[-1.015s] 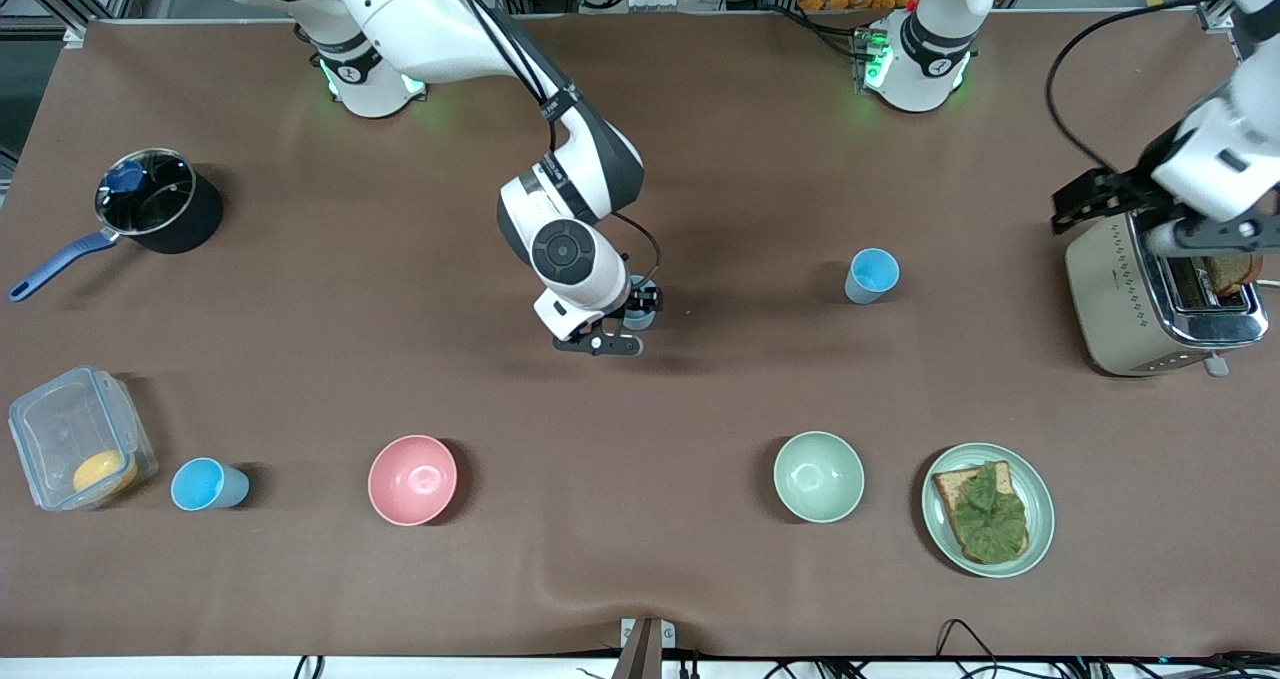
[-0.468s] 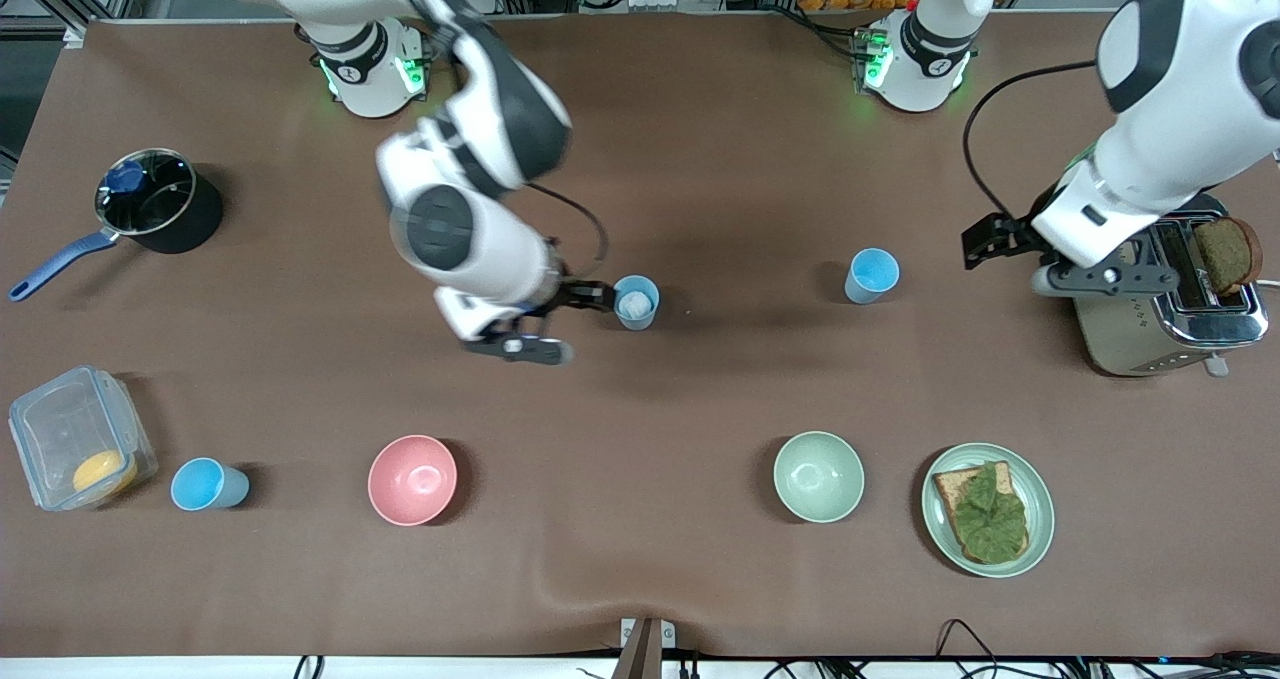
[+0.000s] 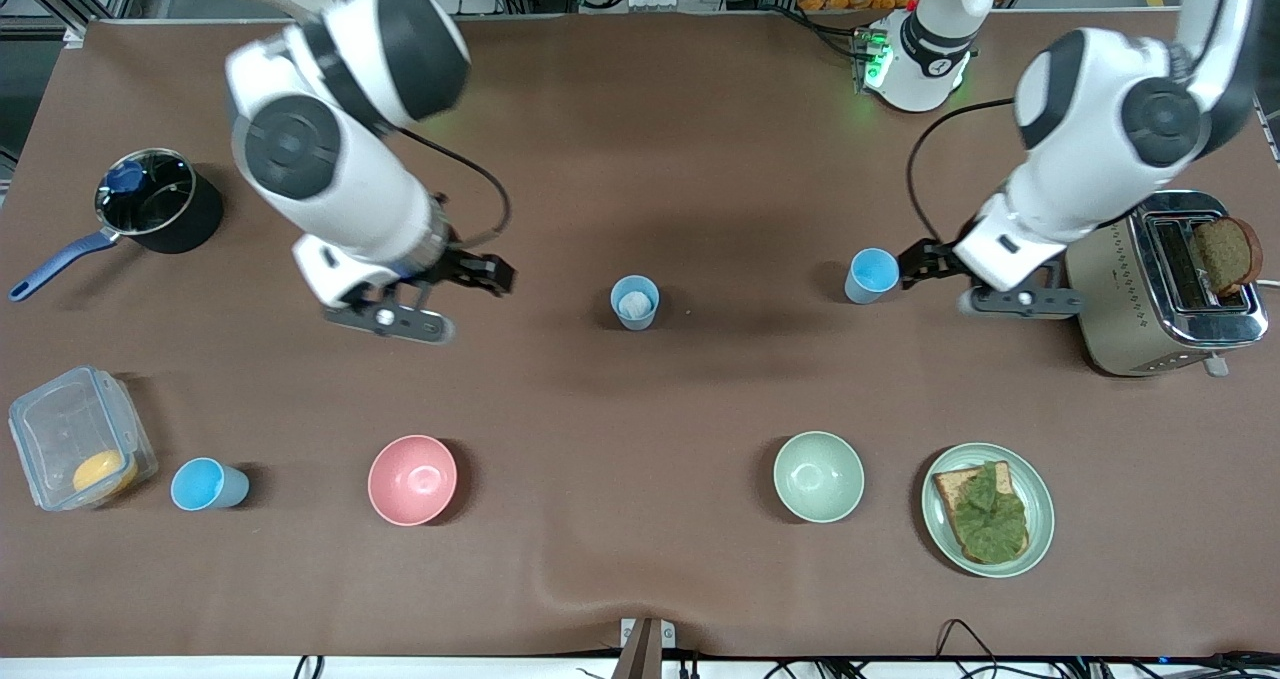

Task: Stack blue cups with both arms
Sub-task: 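Release the cup and withdraw the right gripper while the left gripper reaches another cup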

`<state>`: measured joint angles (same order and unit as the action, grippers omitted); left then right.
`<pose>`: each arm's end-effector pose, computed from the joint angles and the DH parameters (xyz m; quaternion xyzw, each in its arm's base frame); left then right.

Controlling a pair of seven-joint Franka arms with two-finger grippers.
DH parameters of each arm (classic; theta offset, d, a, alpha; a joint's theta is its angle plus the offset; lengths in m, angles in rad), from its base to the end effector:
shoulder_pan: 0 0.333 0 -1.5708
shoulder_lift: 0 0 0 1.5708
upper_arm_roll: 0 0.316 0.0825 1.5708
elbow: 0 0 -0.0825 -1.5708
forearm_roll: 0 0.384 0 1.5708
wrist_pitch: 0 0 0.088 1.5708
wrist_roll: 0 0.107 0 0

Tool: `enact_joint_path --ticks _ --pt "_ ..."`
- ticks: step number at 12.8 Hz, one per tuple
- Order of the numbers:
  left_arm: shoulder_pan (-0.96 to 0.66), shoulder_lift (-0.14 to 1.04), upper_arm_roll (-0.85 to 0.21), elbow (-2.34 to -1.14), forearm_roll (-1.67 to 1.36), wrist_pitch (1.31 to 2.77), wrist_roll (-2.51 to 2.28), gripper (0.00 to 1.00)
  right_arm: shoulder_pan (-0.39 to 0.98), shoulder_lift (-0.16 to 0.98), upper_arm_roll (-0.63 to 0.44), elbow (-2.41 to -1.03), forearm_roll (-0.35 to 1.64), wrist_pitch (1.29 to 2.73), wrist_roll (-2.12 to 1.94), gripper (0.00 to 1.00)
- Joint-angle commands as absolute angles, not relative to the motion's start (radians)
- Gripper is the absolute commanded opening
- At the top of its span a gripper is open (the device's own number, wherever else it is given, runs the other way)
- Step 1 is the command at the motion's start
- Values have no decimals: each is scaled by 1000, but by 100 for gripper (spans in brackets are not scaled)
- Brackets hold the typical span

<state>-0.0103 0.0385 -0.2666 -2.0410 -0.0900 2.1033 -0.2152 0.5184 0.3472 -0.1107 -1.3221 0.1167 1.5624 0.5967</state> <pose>0.5384 -0.1564 0.4267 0.9989 -0.0083 0.0013 0.0458 0.5880 0.2804 0.5320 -0.9934 0.0944 0.0649 0.0092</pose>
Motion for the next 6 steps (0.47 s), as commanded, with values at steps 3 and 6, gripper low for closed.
enact_joint_path --ticks 3,6 --pt "-57 54 -296 -2173 -117 2242 -305 100 391 209 -92 -1353 51 1493 425 100" --pt "-66 61 -308 -2293 -115 2363 -324 100 324 177 -94 -1353 40 1450 237 100"
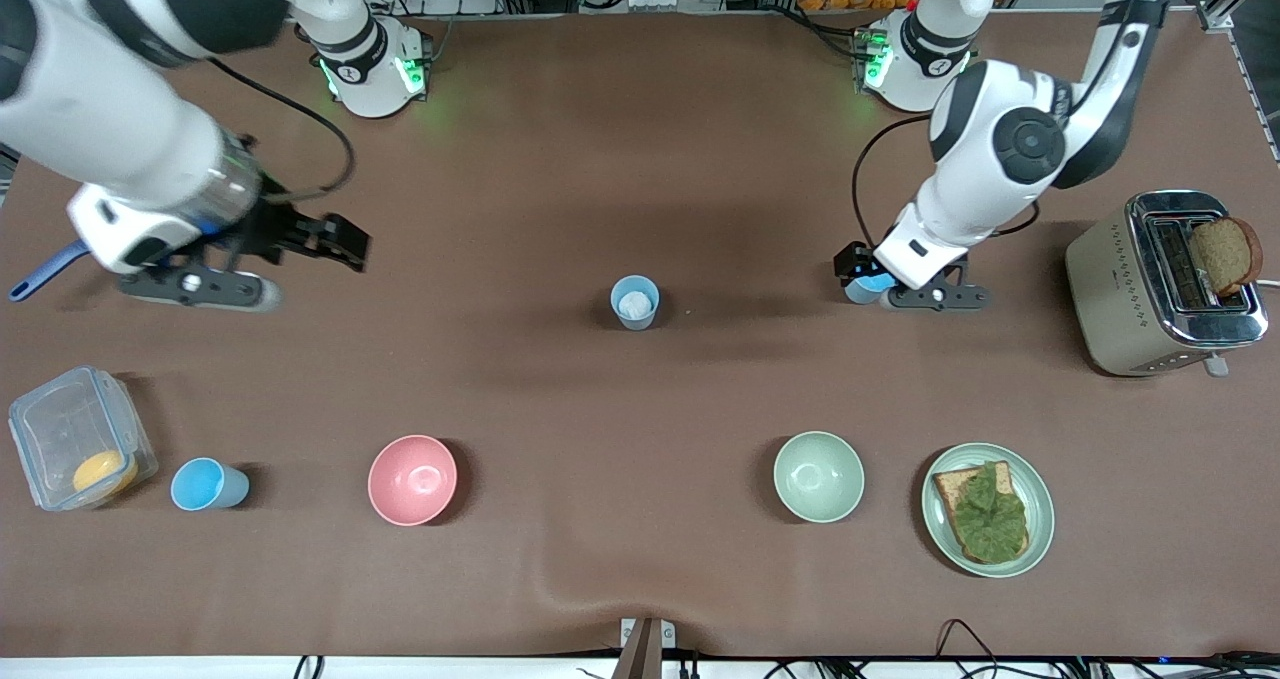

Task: Stack blue cups with both arms
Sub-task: 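Release the cup and withdraw the right gripper while the left gripper reaches another cup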

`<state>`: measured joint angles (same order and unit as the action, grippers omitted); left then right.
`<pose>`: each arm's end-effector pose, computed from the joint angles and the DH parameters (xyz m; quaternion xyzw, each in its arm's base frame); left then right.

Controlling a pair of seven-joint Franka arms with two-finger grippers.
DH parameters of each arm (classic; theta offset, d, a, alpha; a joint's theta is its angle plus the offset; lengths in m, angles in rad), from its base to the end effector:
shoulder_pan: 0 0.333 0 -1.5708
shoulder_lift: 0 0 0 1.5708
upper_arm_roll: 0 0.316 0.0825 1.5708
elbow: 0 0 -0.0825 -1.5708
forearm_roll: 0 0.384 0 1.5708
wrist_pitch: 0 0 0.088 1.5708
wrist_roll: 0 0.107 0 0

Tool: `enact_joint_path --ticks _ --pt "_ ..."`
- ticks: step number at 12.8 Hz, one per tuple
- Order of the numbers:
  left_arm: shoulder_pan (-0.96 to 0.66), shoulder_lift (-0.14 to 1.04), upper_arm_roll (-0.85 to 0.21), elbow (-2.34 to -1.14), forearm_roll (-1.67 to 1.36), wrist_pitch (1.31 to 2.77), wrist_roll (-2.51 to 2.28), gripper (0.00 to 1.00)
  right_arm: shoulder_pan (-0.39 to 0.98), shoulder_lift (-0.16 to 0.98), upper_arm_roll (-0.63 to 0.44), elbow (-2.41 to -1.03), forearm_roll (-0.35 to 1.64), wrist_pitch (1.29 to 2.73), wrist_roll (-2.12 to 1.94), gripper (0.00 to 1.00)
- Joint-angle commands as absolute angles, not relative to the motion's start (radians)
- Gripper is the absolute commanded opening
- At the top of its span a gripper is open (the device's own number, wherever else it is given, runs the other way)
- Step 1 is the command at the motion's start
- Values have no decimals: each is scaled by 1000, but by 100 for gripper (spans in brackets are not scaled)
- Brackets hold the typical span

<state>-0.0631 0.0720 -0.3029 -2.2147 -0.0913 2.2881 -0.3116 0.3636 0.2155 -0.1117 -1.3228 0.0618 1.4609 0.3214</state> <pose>0.5010 -0.1935 0.3475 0.9990 0.0031 -0.0131 0.0433 0.5853 0.1664 0.6063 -0.9986 0.0317 0.0418 0.0073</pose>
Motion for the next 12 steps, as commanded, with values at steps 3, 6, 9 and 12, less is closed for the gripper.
enact_joint_path --ticks 3,6,9,12 --pt "-66 77 -316 -2341 -115 2399 -322 100 255 146 -92 -1353 41 1428 148 100" --pt "-67 107 -316 -2364 -115 2443 -325 100 212 138 -92 -1351 44 1419 101 100" --pt "-83 162 -316 -2375 -117 2503 -330 100 201 123 -94 -1342 49 1419 89 100" --pt "-90 187 -316 -2378 -115 2514 -336 100 157 101 -94 -1341 51 1420 5 100"
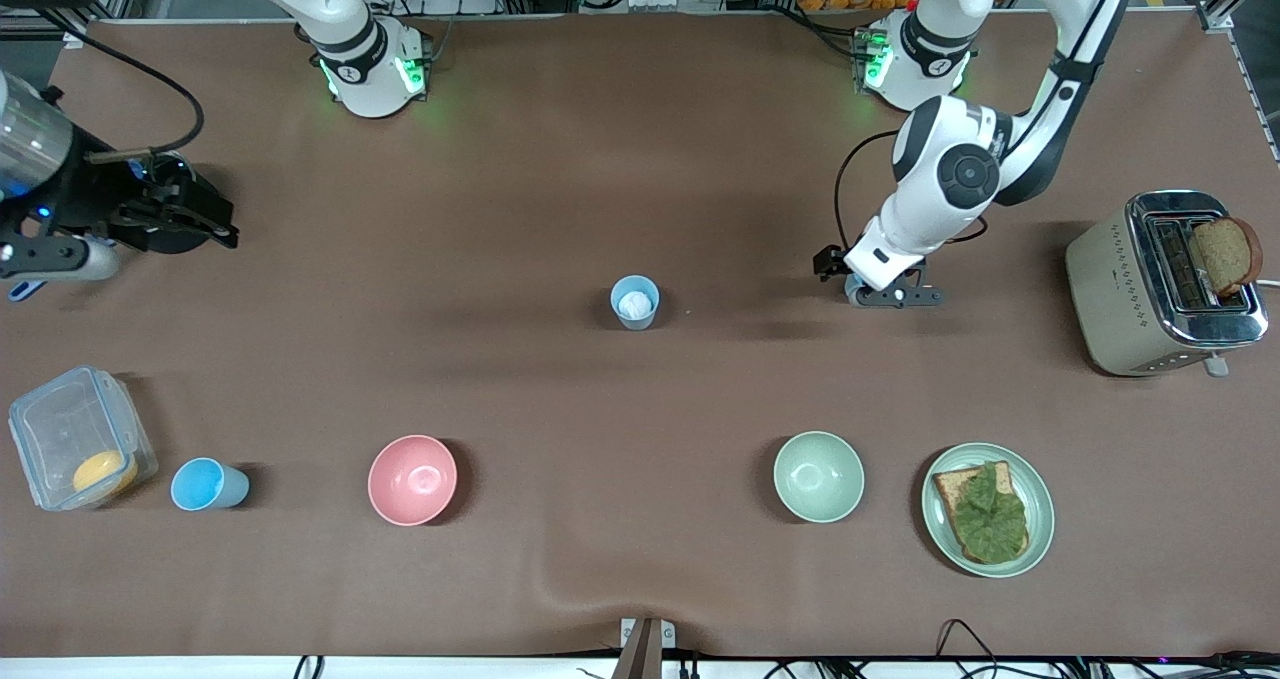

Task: Stack blue cups with both arms
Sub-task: 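Grasp the second blue cup with the left gripper and lift it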

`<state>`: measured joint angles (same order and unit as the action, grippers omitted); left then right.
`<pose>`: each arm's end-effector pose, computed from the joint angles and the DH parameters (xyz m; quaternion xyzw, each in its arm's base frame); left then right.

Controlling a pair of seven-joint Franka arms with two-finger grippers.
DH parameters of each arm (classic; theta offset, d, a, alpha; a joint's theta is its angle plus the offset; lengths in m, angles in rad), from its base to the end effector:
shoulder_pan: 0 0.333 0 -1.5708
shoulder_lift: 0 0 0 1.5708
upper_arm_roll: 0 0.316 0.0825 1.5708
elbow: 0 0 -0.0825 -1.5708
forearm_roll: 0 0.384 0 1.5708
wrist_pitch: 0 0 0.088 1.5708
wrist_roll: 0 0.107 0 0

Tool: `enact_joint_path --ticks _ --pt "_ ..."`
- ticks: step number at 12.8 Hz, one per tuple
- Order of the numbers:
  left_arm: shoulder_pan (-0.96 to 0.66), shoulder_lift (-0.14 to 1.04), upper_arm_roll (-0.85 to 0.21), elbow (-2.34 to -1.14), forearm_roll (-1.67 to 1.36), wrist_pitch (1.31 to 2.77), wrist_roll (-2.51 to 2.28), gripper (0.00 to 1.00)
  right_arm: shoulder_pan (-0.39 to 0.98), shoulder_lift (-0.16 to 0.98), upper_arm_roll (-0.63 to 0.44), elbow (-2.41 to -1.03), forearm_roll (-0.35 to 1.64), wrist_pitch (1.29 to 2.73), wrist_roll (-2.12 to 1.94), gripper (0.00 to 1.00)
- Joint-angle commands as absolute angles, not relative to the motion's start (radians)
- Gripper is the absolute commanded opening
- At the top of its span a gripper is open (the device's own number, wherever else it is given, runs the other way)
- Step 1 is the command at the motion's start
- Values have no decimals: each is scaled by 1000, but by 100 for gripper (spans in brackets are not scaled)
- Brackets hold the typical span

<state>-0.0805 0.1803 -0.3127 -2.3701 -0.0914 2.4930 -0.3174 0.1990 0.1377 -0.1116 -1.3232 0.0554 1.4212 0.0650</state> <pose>0.4638 -0.1943 0.2488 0.9982 0.0009 -0.0426 0.0421 0.5778 0.0627 0.6489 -0.9995 -0.0152 0.0209 0.0183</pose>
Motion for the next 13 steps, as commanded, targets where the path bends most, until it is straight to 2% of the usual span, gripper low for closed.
enact_joint_path --ticks 1,2,3,5,8,9,11,13 --pt "-89 192 -314 -2379 -112 2514 -334 100 156 100 -94 -1341 43 1419 -9 100" --pt "-86 192 -314 -2388 -109 2514 -334 100 155 98 -94 -1341 44 1419 -9 100" --pt "-81 184 -313 -2402 -103 2513 -331 92 155 94 -94 -1339 40 1419 -8 100" --pt "-72 163 -310 -2437 -101 2508 -316 60 141 92 -94 -1303 41 1416 -9 100" --pt "-57 147 -308 -2454 -100 2467 -314 0 97 71 -87 -1310 54 1393 -12 100" --pt "-55 135 -308 -2451 -100 2438 -314 0 56 63 -75 -1313 58 1381 -23 100" --pt "-52 89 -308 -2445 -101 2399 -321 0 -37 48 29 -1321 52 1385 -55 100" --pt "-54 42 -308 -2407 -101 2349 -330 0 -34 20 29 -1379 45 1400 -34 100"
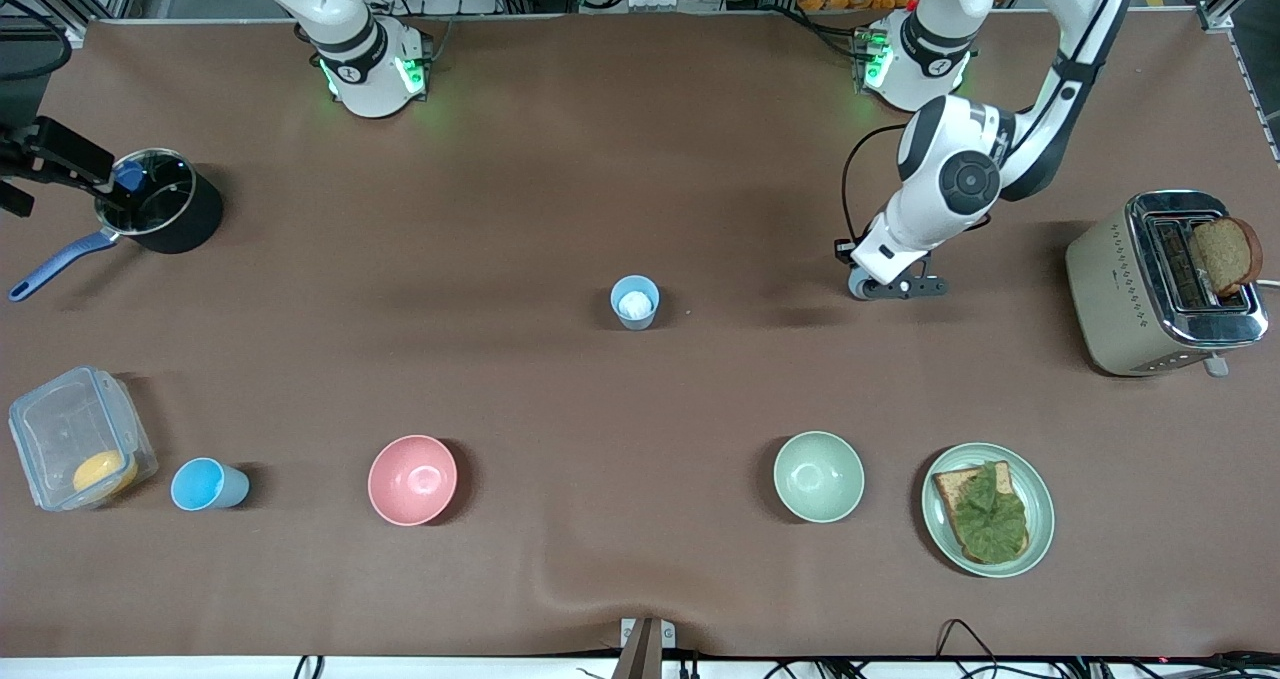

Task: Stack blue cups with both arms
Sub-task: 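Grasp the second blue cup with the left gripper and lift it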

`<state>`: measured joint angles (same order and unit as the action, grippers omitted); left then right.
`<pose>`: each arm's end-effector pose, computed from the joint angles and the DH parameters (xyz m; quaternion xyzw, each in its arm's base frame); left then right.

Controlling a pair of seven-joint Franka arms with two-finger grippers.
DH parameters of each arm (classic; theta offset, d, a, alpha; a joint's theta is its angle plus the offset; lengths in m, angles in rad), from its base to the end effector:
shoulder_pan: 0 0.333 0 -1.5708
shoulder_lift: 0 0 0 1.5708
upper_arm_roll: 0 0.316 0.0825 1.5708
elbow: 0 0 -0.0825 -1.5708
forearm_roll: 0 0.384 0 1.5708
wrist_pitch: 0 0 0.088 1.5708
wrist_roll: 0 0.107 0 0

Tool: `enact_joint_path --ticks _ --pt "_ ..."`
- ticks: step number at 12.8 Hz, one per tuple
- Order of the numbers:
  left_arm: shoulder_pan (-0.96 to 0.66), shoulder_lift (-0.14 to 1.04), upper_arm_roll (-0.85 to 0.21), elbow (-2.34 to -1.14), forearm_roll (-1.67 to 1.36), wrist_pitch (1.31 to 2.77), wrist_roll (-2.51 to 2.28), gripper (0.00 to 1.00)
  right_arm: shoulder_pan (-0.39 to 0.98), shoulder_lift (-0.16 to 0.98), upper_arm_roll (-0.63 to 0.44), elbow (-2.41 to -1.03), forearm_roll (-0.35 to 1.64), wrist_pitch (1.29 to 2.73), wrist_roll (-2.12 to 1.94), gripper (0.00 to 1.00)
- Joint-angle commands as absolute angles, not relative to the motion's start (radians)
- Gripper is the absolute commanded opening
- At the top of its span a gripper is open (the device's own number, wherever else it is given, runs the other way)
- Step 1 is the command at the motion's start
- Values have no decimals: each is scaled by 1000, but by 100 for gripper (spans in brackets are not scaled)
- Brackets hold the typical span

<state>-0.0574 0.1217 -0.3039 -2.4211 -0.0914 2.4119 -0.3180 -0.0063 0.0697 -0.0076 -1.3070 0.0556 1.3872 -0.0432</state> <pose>0.4468 -0.1715 0.2511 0.9968 0.0142 -0.0750 0.0227 0.5543 -0.0008 0.6916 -0.9994 -0.0199 -0.0060 0.0269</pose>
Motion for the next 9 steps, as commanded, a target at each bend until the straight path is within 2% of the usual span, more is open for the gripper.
enact_joint_path --ticks 1,3,9 --pt "-60 25 -308 -2376 -101 2323 -331 0 -37 -7 29 -1435 44 1431 -32 100" --pt "-70 8 -311 -2273 -101 2246 -345 0 -20 -51 25 -1515 -3 1462 -32 100" --pt "-175 40 -316 -2022 -113 2114 -422 0 -14 -52 14 -1566 -9 1474 -32 100"
